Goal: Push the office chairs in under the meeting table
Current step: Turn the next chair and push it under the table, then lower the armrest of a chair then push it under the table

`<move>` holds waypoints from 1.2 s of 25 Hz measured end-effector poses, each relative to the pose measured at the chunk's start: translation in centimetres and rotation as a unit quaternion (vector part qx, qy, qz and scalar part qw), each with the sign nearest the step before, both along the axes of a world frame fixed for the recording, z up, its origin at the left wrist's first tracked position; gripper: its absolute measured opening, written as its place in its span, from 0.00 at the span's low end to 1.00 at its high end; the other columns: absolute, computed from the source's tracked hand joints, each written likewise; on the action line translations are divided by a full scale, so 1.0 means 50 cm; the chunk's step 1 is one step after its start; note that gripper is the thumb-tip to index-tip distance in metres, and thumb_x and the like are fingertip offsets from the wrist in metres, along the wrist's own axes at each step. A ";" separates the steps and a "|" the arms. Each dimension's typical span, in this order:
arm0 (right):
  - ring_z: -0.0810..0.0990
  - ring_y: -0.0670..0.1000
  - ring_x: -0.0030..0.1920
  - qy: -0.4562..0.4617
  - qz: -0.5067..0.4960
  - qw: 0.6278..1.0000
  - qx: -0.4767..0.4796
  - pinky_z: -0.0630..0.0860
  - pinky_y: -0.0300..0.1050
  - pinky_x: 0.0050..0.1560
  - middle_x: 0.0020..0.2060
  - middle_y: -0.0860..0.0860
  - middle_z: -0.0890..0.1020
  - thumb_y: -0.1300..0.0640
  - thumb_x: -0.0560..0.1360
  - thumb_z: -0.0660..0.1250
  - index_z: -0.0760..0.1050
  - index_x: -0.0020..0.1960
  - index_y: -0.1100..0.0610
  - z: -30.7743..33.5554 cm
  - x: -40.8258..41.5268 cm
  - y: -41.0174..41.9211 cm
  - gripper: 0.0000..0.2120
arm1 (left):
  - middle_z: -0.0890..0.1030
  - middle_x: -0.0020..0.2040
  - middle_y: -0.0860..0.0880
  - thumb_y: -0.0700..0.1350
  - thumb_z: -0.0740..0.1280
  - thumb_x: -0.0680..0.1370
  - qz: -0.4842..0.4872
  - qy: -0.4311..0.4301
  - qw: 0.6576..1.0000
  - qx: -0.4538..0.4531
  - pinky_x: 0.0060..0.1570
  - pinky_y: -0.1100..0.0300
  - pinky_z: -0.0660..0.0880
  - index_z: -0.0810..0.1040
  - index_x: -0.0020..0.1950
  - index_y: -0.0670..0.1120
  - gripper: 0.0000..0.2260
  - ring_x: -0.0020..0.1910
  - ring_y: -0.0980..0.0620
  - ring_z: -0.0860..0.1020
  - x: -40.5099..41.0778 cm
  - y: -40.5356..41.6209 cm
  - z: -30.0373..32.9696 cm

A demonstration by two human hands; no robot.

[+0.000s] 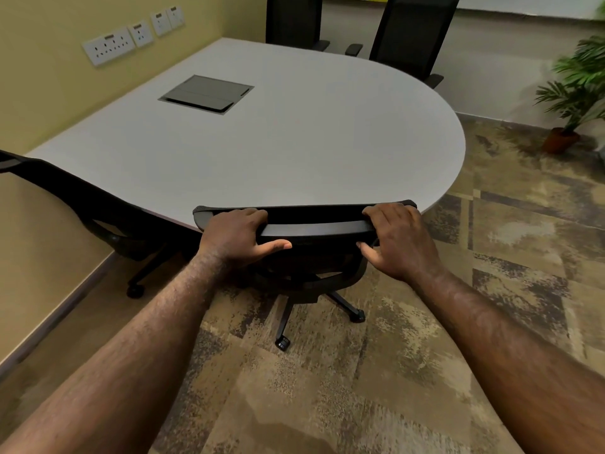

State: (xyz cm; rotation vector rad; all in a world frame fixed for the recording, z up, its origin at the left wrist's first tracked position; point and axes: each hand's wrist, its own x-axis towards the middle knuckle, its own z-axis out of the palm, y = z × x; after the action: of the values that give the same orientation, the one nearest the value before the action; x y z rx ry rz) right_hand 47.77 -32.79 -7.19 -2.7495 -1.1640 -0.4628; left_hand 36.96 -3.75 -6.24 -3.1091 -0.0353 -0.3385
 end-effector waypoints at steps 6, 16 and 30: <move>0.67 0.57 0.67 -0.018 -0.016 0.999 0.026 0.62 0.59 0.67 0.66 0.57 0.71 0.34 0.69 0.66 0.63 0.69 0.58 0.043 0.020 -0.069 0.39 | 0.76 0.52 0.50 0.77 0.55 0.69 -0.017 -0.090 0.996 -0.020 0.51 0.52 0.69 0.73 0.55 0.48 0.35 0.50 0.48 0.74 0.033 -0.057 0.013; 0.62 0.54 0.72 -0.019 -0.021 0.996 0.086 0.56 0.58 0.69 0.71 0.55 0.67 0.30 0.73 0.53 0.60 0.72 0.57 0.143 0.207 -0.235 0.38 | 0.71 0.72 0.49 0.77 0.55 0.69 0.020 -0.151 0.988 -0.026 0.65 0.46 0.65 0.68 0.72 0.47 0.43 0.70 0.47 0.69 0.189 -0.222 0.147; 0.58 0.56 0.74 -0.109 -0.148 0.972 0.143 0.54 0.61 0.71 0.75 0.56 0.61 0.33 0.75 0.53 0.54 0.76 0.56 0.265 0.497 -0.465 0.38 | 0.71 0.72 0.47 0.76 0.53 0.71 -0.077 -0.200 0.977 0.011 0.70 0.43 0.57 0.68 0.73 0.46 0.42 0.73 0.46 0.66 0.594 -0.407 0.280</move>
State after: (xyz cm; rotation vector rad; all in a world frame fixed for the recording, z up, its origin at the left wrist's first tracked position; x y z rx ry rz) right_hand 72.60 -56.02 6.08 -2.6681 -0.6540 -0.9093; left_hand 66.68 -24.09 7.76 -2.9706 0.2032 -0.9554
